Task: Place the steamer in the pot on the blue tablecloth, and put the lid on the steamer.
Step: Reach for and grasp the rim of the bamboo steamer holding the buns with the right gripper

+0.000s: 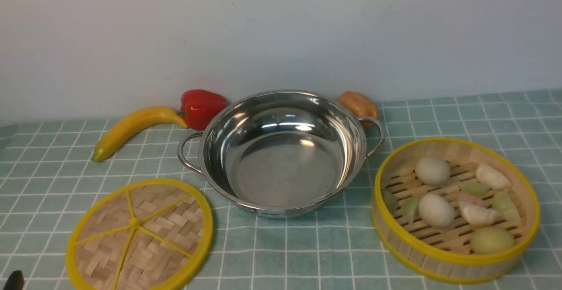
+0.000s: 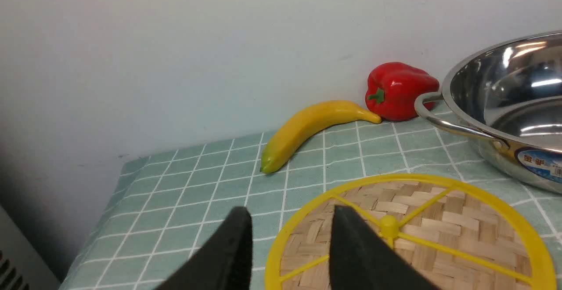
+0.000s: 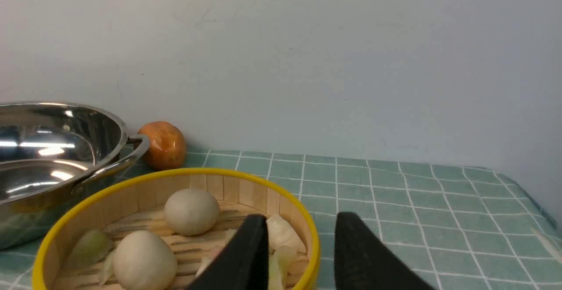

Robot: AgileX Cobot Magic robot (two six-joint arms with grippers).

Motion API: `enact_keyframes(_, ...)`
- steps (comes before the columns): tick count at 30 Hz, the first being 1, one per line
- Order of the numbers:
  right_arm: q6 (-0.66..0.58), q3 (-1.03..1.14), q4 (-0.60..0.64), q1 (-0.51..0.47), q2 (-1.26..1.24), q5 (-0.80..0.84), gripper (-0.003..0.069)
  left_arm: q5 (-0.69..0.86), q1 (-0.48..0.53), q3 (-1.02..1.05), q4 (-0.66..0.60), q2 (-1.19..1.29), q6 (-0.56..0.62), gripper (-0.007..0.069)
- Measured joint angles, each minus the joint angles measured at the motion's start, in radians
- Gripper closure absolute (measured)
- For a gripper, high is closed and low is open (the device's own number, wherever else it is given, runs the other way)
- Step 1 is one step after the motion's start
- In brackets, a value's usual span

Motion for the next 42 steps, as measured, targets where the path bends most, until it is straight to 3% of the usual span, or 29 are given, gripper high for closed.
enact_keyframes(23, 0.004, 0.0, 0.004, 0.0, 0.0, 0.0, 0.0419, 0.0, 0.0, 0.0, 0.0, 0.0, 0.0, 0.0382)
enact_keyframes(27, 0.07, 0.0, 0.096, 0.0, 0.0, -0.049, 0.0419, -0.012, 0.0, 0.0, 0.026, 0.0, -0.003, 0.0382)
enact_keyframes(32, 0.201, 0.0, 0.252, 0.0, 0.0, -0.162, 0.0419, -0.161, 0.0, 0.001, -0.116, 0.0, -0.15, 0.0382)
enact_keyframes(37, 0.258, 0.0, 0.352, 0.0, 0.0, -0.317, 0.0419, -0.362, 0.0, 0.001, -0.335, 0.0, -0.413, 0.0382)
enact_keyframes(42, 0.271, 0.0, 0.366, 0.0, 0.0, -0.452, 0.0419, -0.481, 0.0, 0.001, -0.37, 0.0, -0.446, 0.0382)
